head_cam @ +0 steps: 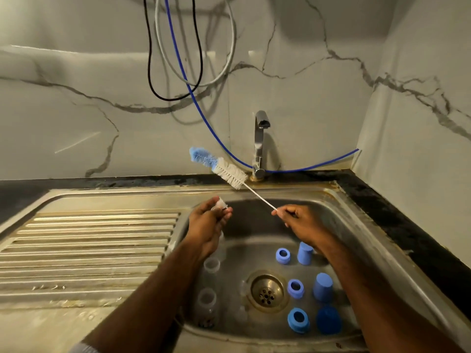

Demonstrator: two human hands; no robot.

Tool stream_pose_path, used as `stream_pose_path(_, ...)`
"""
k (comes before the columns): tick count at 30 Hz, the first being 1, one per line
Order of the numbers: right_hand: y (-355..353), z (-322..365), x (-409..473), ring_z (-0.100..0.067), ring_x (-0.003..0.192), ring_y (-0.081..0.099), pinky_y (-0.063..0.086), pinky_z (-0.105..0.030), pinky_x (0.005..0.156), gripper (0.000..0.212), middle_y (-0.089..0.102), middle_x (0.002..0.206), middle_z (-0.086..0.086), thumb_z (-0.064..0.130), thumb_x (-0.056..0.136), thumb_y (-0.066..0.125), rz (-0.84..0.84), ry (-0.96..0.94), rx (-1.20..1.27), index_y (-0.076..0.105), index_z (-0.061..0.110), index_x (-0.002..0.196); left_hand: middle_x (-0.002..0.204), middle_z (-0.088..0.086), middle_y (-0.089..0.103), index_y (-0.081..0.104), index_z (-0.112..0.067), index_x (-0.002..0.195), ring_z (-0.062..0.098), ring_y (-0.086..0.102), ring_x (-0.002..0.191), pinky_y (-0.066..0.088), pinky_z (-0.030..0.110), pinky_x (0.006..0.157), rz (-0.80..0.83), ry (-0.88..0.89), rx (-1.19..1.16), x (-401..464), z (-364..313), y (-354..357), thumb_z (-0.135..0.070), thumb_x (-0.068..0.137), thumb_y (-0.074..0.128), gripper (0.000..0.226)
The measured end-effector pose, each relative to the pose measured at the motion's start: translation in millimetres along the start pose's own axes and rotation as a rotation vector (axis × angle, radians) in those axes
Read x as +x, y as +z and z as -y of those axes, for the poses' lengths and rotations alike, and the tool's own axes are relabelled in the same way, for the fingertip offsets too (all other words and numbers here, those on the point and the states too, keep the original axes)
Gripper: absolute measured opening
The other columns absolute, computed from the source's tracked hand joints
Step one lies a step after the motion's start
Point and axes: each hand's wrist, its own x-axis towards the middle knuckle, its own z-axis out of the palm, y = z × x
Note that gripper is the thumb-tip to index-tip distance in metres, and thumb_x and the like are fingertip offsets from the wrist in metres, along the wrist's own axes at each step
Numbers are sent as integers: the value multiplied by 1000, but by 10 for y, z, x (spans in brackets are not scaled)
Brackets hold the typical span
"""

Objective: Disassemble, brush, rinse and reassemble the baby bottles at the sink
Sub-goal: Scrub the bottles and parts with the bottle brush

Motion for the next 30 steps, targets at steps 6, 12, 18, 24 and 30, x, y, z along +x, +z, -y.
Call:
stream_pose_path(6,117,69,-17,-5,64,50,42,-20,62,20,57,64,8,24,101,56,91,-7,45,75,24,99,106,21,70,64,-5,109,25,72,95,58,37,93,56,31,-55,-29,-38,-22,1,98,56,15)
stream_pose_path(12,179,118,-71,-2,52,42,35,-15,49,20,51,61,4,17,102,54,188,37,100,74,13,101,95,12,71,64,-2,114,18,72,82,59,34,79,159,1,-20,6,-69,-47,-17,102,52,23)
stream_pose_path(18,166,170,-118,1,46,39,32,-12,44,22,51,60,5,19,103,52,233,72,116,73,11,102,90,9,70,65,-5,105,17,68,76,56,34,74,162,-12,26,63,-53,-79,-29,103,51,28)
stream_pose_path(24,157,216,-143,-2,45,36,29,-14,42,22,49,61,2,18,104,52,235,108,113,72,8,102,92,11,69,62,-2,112,18,67,78,57,34,74,211,-38,25,63,-48,-72,-26,104,50,27)
stream_pose_path(30,176,247,-169,-2,45,36,30,-15,43,23,48,63,0,18,104,51,255,117,105,71,7,103,95,13,71,66,0,113,18,69,81,60,30,73,213,7,41,72,-35,-83,-16,98,58,23)
